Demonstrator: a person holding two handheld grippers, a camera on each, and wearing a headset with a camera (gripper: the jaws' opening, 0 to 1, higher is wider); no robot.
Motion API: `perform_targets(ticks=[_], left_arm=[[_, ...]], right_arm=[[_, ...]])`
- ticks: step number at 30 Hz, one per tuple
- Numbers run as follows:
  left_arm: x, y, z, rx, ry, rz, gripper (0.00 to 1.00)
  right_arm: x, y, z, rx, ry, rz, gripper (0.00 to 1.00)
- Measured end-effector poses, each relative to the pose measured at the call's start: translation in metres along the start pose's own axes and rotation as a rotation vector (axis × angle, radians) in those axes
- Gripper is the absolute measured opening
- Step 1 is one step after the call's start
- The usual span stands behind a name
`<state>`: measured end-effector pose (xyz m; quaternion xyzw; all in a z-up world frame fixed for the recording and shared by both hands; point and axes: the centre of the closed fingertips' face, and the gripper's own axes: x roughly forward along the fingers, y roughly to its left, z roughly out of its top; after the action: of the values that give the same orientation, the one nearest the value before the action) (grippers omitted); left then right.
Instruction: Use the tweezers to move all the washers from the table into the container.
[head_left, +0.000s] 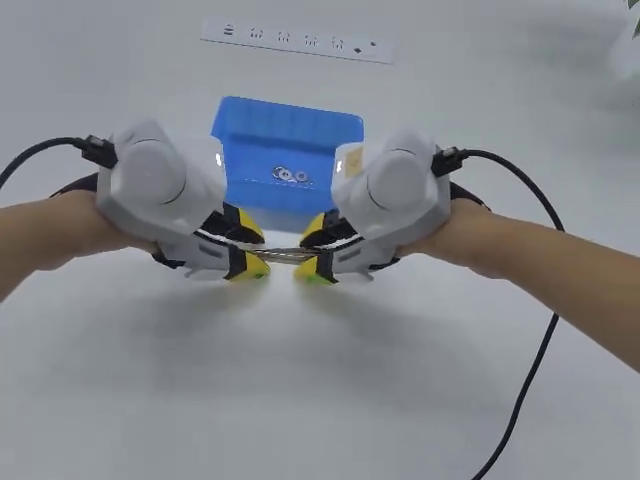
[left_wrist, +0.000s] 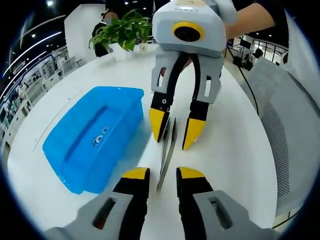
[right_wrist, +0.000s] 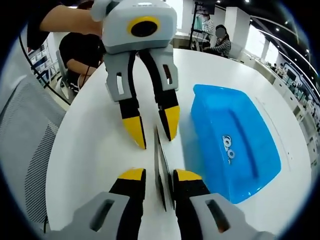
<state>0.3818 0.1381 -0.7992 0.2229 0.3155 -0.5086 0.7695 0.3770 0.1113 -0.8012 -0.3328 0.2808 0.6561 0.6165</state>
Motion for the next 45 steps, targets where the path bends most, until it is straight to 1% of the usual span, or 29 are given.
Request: perform_targets(ticks=[1,2,4,5,6,7,8,9,10,11,12,13,14,16,17,20,24,28,29,33,34,36,37,41,45], left_arm=[[-0.002,0.0,-0.002,0.002,0.004,0.012,0.26],[-0.006,-0.001,-0.005,0.0,0.006,0.027,0.27],[-0.014,-0.004,-0.011,-0.025,-0.003,0.046,0.27],[-0.017,-0.005,-0.014,-0.036,-0.007,0.059,0.28],[-0.022,-0.007,-0.02,-0.055,-0.009,0.079,0.3],[-0.026,-0.007,-0.023,-0.073,-0.012,0.098,0.32],[-0.03,-0.008,-0.025,-0.092,-0.023,0.121,0.35],[-0.036,-0.009,-0.025,-0.128,-0.054,0.148,0.38],[-0.039,-0.01,-0.025,-0.147,-0.069,0.154,0.42],[-0.046,-0.012,-0.023,-0.182,-0.105,0.173,0.45],[-0.051,-0.013,-0.021,-0.203,-0.131,0.186,0.48],[-0.059,-0.014,-0.019,-0.237,-0.166,0.21,0.51],[-0.063,-0.015,-0.017,-0.256,-0.187,0.22,0.54],[-0.074,-0.019,-0.011,-0.28,-0.238,0.241,0.61],[-0.078,-0.022,-0.01,-0.286,-0.25,0.245,0.65],[-0.09,-0.032,-0.006,-0.275,-0.263,0.257,0.73],[-0.102,-0.045,0.001,-0.269,-0.295,0.256,0.84],[-0.112,-0.053,0.008,-0.266,-0.321,0.268,0.97],[-0.115,-0.055,0.012,-0.271,-0.337,0.273,1.0],[-0.123,-0.059,0.017,-0.285,-0.366,0.284,1.0],[-0.125,-0.06,0.019,-0.285,-0.372,0.287,1.0],[-0.128,-0.061,0.021,-0.284,-0.374,0.293,1.0],[-0.129,-0.061,0.022,-0.28,-0.372,0.301,1.0],[-0.133,-0.062,0.027,-0.274,-0.375,0.308,1.0],[-0.134,-0.063,0.031,-0.266,-0.378,0.31,1.0]], right_arm=[[-0.003,-0.002,0.0,-0.003,-0.008,-0.02,0.23],[-0.007,-0.004,0.001,0.027,-0.032,-0.042,0.23],[-0.017,-0.004,0.006,0.094,-0.09,-0.066,0.24],[-0.021,-0.004,0.006,0.11,-0.105,-0.073,0.26],[-0.026,-0.006,0.005,0.117,-0.115,-0.09,0.28],[-0.032,-0.007,0.003,0.128,-0.121,-0.116,0.28],[-0.037,-0.007,0.001,0.137,-0.123,-0.129,0.29],[-0.043,-0.008,0.001,0.17,-0.141,-0.153,0.31],[-0.047,-0.008,0.0,0.191,-0.158,-0.167,0.33],[-0.052,-0.007,0.0,0.213,-0.177,-0.179,0.33],[-0.055,-0.006,0.001,0.24,-0.195,-0.187,0.34],[-0.061,-0.006,0.0,0.273,-0.219,-0.204,0.36],[-0.067,-0.006,-0.001,0.286,-0.235,-0.221,0.38],[-0.074,0.0,-0.002,0.278,-0.239,-0.231,0.43],[-0.079,0.003,-0.002,0.273,-0.241,-0.244,0.45],[-0.09,0.011,-0.003,0.262,-0.253,-0.261,0.51],[-0.105,0.023,0.001,0.223,-0.274,-0.278,0.61],[-0.114,0.033,0.003,0.207,-0.287,-0.281,0.71],[-0.116,0.035,0.004,0.199,-0.292,-0.289,0.74],[-0.123,0.036,0.001,0.184,-0.282,-0.331,0.86],[-0.123,0.036,0.0,0.184,-0.281,-0.335,0.89],[-0.126,0.036,-0.001,0.184,-0.28,-0.349,0.98],[-0.128,0.034,-0.003,0.187,-0.275,-0.373,1.0],[-0.128,0.037,-0.004,0.176,-0.266,-0.376,1.0],[-0.13,0.04,-0.003,0.175,-0.269,-0.377,1.0]])
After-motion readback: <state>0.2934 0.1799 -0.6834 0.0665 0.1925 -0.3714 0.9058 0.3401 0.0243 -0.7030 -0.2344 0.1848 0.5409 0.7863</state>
